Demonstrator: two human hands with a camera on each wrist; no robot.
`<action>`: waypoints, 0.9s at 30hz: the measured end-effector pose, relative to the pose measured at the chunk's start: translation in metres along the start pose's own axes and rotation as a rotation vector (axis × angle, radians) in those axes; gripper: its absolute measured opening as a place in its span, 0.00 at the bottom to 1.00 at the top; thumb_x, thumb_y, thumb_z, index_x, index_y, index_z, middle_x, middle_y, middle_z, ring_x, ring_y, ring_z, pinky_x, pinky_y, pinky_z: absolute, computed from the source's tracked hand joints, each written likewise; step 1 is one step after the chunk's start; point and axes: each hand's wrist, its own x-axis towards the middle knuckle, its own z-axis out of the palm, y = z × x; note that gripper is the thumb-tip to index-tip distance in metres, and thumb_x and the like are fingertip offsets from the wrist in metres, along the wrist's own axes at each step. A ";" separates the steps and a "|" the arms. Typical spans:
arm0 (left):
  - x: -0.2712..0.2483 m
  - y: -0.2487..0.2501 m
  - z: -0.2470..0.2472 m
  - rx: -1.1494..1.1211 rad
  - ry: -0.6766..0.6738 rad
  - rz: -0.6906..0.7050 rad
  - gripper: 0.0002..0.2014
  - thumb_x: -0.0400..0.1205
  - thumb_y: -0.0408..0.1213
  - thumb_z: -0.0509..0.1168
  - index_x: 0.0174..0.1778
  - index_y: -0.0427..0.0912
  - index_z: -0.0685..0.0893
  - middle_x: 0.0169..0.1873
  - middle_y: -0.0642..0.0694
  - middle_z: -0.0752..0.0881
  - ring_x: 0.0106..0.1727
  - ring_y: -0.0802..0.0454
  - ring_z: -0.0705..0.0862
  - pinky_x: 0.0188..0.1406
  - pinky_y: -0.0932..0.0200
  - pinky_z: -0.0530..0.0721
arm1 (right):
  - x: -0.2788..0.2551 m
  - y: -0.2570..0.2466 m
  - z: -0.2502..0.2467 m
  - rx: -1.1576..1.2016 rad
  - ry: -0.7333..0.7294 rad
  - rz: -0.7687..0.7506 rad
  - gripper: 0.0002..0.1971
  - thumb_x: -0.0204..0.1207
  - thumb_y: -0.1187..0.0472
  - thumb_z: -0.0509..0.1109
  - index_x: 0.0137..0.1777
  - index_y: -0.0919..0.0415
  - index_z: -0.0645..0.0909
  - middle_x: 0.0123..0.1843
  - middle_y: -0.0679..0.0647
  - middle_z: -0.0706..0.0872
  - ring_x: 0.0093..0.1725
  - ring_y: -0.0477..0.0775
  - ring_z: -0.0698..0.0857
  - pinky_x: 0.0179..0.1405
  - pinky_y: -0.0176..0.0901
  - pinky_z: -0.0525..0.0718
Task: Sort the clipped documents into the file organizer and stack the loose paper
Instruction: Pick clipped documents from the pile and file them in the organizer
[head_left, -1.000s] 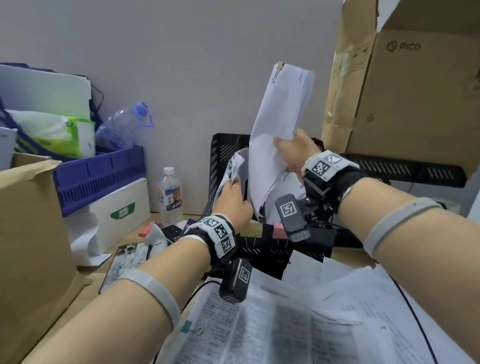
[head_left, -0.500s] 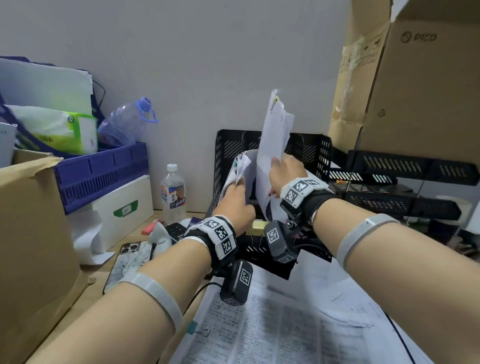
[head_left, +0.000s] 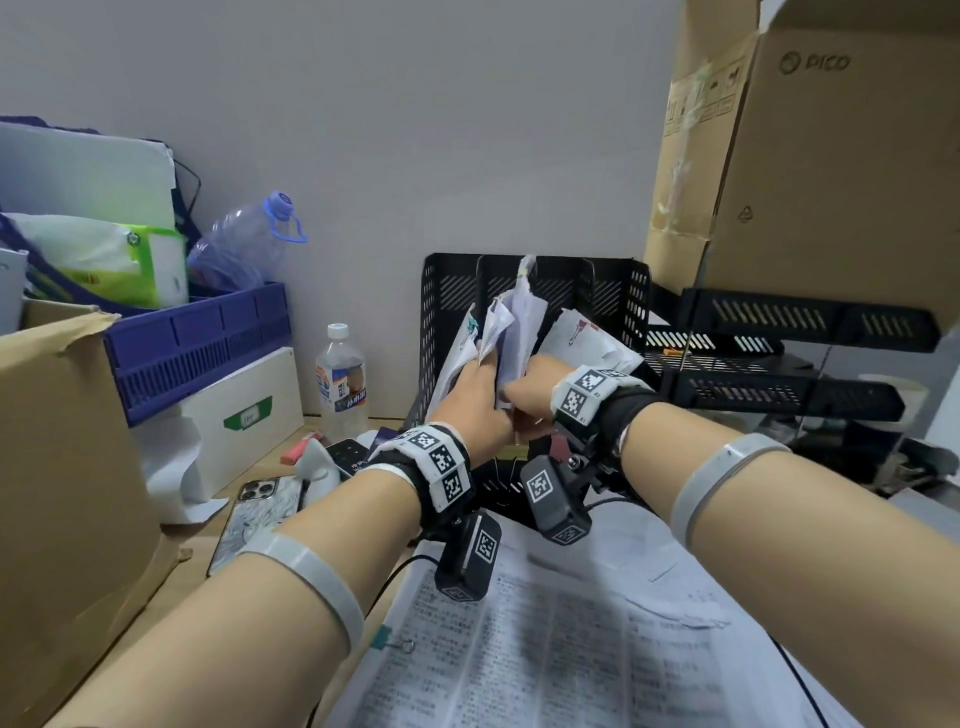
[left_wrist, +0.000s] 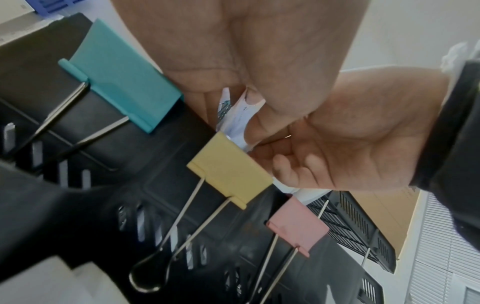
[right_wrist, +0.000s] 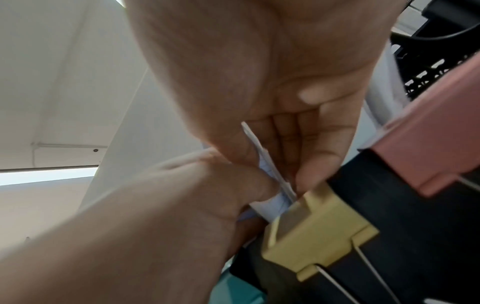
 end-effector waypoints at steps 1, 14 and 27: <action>-0.002 0.001 0.002 -0.003 -0.017 0.006 0.46 0.74 0.44 0.69 0.85 0.62 0.52 0.76 0.46 0.74 0.70 0.44 0.81 0.68 0.42 0.84 | 0.000 0.004 -0.001 -0.010 -0.001 -0.021 0.10 0.71 0.63 0.67 0.44 0.70 0.85 0.43 0.67 0.92 0.45 0.68 0.93 0.48 0.64 0.92; -0.100 0.004 -0.025 -0.017 0.007 -0.076 0.09 0.83 0.39 0.70 0.56 0.46 0.80 0.45 0.41 0.88 0.42 0.47 0.88 0.47 0.50 0.88 | -0.088 0.071 0.005 -0.237 -0.364 -0.121 0.11 0.81 0.54 0.70 0.53 0.59 0.89 0.50 0.53 0.93 0.49 0.54 0.92 0.52 0.47 0.91; -0.159 -0.045 -0.038 0.087 -0.320 -0.466 0.19 0.76 0.45 0.78 0.61 0.53 0.82 0.40 0.53 0.90 0.42 0.55 0.86 0.52 0.54 0.84 | -0.102 0.128 0.037 -0.377 -0.351 -0.149 0.12 0.77 0.49 0.74 0.56 0.53 0.86 0.53 0.52 0.91 0.49 0.52 0.89 0.49 0.44 0.85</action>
